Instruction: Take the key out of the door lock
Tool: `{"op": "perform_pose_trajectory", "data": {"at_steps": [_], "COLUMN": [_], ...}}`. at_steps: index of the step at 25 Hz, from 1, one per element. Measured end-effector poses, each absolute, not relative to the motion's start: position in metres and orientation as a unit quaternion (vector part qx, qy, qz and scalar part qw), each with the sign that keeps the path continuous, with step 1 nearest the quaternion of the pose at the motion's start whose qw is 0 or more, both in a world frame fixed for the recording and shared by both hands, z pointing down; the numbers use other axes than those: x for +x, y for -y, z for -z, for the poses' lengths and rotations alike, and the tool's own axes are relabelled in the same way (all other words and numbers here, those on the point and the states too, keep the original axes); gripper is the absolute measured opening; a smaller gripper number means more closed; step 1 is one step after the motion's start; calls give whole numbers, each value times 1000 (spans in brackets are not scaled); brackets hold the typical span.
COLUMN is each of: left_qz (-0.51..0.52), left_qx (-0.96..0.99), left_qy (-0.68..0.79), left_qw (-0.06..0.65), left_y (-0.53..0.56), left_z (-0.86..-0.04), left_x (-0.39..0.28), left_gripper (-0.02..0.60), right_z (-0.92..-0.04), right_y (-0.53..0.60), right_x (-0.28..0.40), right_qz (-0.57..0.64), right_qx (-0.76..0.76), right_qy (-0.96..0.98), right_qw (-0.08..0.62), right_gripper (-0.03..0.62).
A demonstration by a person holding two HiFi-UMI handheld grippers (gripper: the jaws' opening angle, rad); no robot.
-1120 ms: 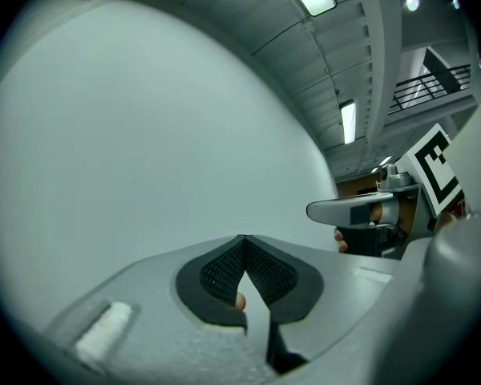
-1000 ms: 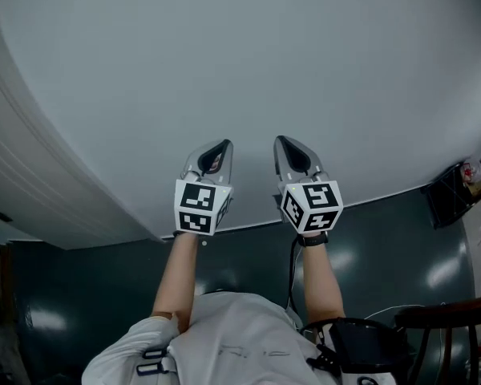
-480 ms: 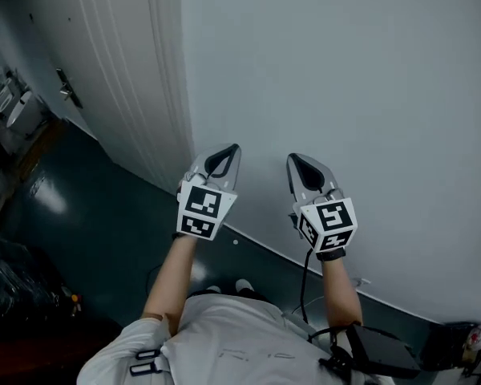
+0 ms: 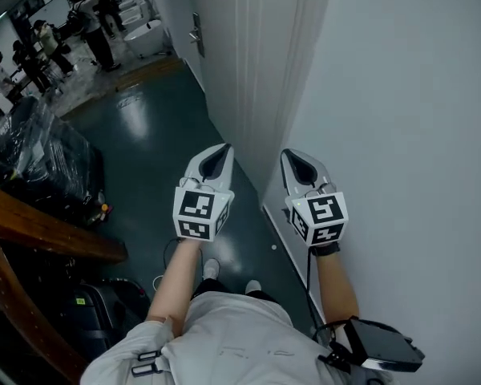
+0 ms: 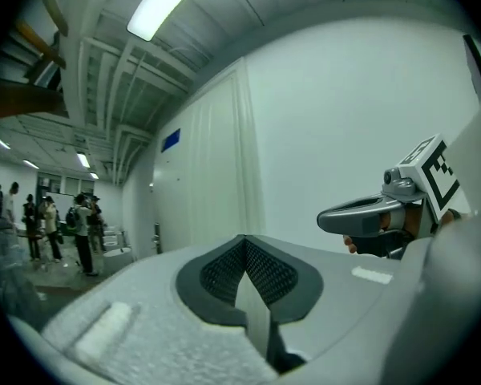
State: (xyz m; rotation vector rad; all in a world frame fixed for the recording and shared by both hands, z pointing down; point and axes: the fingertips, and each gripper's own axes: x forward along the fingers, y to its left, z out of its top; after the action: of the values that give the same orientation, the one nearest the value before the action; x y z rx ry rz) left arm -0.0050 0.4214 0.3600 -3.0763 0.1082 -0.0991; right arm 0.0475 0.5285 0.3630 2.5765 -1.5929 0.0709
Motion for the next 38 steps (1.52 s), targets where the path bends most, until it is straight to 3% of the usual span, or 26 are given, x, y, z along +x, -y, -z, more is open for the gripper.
{"op": "perform_pose_trajectory", "data": {"at_steps": [12,22,28,38], "left_qz": [18,51,51,40], "left_qx": [-967,-949,-944,-932], "left_qy": [-231,-306,-325,-358], "left_qw": [104,55,22,50], "left_y": [-203,-48,10,152], "left_z": [-349,-367,-383,-373], "left_x": [-151,-241,-245,-180], "left_gripper": [2,2,2,2], "right_z": [-366,-378,-397,-389], "right_y": [-264,-86,-21,135], "right_x": [-73,-165,-175,-116], "right_qz": [13,10,-17,10], "right_qx": [731,684,659,631], "right_qy": [677,721,743,771], "right_qw": [84,114,114,81], "right_gripper": [5,5,2,1]}}
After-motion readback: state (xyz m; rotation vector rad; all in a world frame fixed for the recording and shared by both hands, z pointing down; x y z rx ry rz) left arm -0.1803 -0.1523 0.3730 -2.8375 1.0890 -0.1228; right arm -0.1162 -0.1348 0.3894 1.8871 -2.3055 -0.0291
